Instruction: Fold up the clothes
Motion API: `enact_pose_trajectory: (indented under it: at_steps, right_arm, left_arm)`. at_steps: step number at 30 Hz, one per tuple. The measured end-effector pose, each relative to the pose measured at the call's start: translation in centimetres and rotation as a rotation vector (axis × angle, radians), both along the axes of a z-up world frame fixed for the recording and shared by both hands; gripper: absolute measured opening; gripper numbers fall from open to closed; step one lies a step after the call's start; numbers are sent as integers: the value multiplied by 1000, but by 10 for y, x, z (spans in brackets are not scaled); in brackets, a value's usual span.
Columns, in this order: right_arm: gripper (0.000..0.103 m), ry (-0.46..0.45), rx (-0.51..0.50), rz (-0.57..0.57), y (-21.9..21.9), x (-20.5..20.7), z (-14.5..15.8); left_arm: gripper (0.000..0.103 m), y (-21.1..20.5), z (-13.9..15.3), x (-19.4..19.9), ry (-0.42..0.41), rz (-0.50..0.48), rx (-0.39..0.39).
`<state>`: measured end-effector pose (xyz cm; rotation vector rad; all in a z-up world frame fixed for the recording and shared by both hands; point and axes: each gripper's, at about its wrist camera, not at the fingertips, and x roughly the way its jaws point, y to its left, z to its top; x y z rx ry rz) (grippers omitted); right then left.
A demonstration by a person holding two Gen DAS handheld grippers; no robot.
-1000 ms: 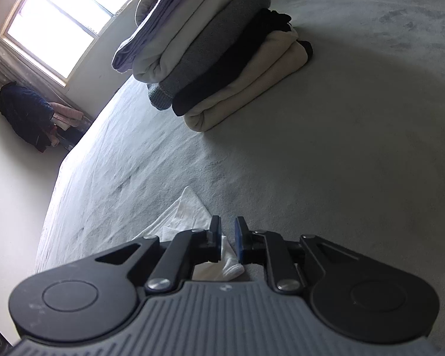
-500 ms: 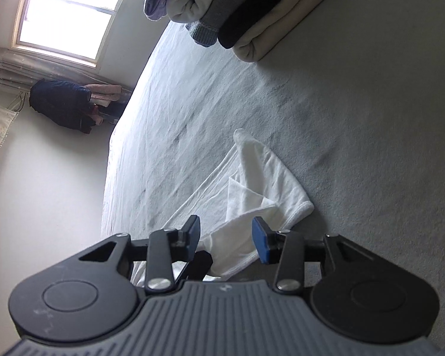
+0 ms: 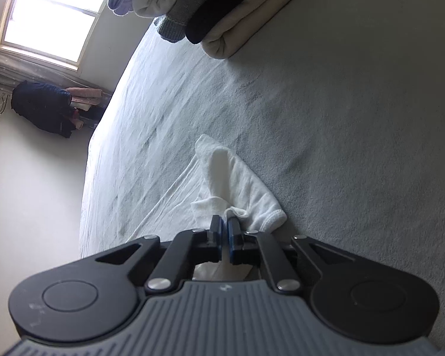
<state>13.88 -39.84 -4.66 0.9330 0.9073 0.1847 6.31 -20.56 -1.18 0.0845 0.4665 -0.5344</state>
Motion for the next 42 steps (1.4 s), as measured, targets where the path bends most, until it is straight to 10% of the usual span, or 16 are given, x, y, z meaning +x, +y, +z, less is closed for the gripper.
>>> enact_pose_trajectory:
  at_steps: [15, 28, 31, 33, 42]
  right_arm:
    - [5, -184, -242, -99, -101, 18, 28]
    - [4, -216, -315, -79, -137, 21, 3]
    - [13, -211, -329, -93, -143, 17, -2]
    - [11, -210, -311, -99, -147, 15, -4]
    - [30, -257, -440, -34, -129, 8, 3]
  left_arm:
    - [2, -99, 15, 46, 79, -57, -144]
    - [3, -144, -13, 53, 194, -184, -108]
    - [12, -140, -15, 52, 242, -267, -101]
    - [36, -134, -12, 45, 228, -306, -84]
    - [49, -62, 9, 72, 154, -144, 20]
